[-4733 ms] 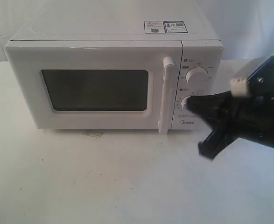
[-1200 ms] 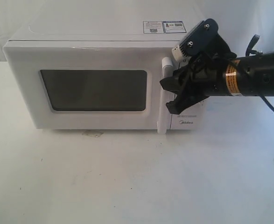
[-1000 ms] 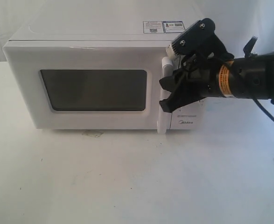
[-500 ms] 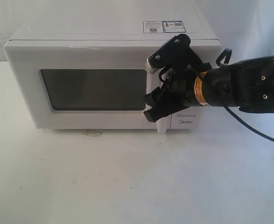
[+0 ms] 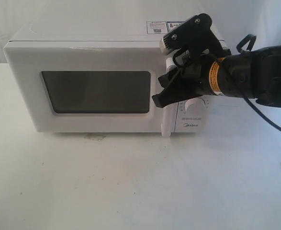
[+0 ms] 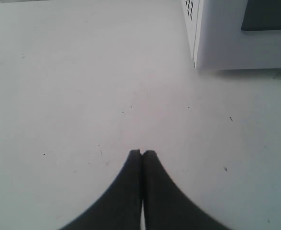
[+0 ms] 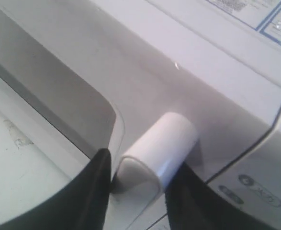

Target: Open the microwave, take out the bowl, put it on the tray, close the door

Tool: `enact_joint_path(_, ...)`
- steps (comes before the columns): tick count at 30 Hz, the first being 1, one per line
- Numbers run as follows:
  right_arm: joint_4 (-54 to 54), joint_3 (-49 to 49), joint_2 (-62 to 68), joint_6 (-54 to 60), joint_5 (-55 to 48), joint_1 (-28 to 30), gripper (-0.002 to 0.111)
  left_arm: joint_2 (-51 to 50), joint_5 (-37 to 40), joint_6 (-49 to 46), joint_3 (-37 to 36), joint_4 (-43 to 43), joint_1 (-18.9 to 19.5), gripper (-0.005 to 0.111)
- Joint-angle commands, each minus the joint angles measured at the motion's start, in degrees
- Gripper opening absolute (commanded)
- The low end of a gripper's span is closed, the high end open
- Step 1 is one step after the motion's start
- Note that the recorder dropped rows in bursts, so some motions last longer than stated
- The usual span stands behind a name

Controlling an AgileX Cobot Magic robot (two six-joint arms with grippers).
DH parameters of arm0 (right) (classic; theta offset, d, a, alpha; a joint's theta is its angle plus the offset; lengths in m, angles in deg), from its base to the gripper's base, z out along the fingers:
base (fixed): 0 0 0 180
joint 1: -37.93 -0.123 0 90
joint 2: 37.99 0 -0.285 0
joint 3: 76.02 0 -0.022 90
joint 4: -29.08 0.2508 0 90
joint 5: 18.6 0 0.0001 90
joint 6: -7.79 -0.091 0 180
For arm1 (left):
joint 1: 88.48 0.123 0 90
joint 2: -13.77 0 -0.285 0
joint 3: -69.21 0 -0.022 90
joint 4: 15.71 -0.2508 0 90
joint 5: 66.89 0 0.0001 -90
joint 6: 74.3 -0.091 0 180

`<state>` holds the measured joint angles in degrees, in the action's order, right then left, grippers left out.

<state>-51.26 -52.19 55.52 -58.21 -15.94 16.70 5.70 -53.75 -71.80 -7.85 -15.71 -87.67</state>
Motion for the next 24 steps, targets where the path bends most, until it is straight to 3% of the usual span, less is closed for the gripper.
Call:
enact_joint_path(1,0.7,-3.1,-0.4,1.7,-11.6,2.0,0.000,0.3,0.2,0.1,-0.2,0.0,-0.3,0.000)
enact_joint_path(5,0.6,-3.1,-0.4,7.2,-8.9,3.9,0.000,0.3,0.2,0.1,-0.2,0.0,-0.3,0.000)
enact_joint_path(11,0.6,-3.1,1.1,9.2,14.3,10.7,0.000,0.3,0.2,0.1,-0.2,0.0,-0.3,0.000)
enact_joint_path(24,-2.1,-3.1,9.8,9.7,45.7,19.1,0.000,0.3,0.2,0.1,-0.2,0.0,-0.3,0.000)
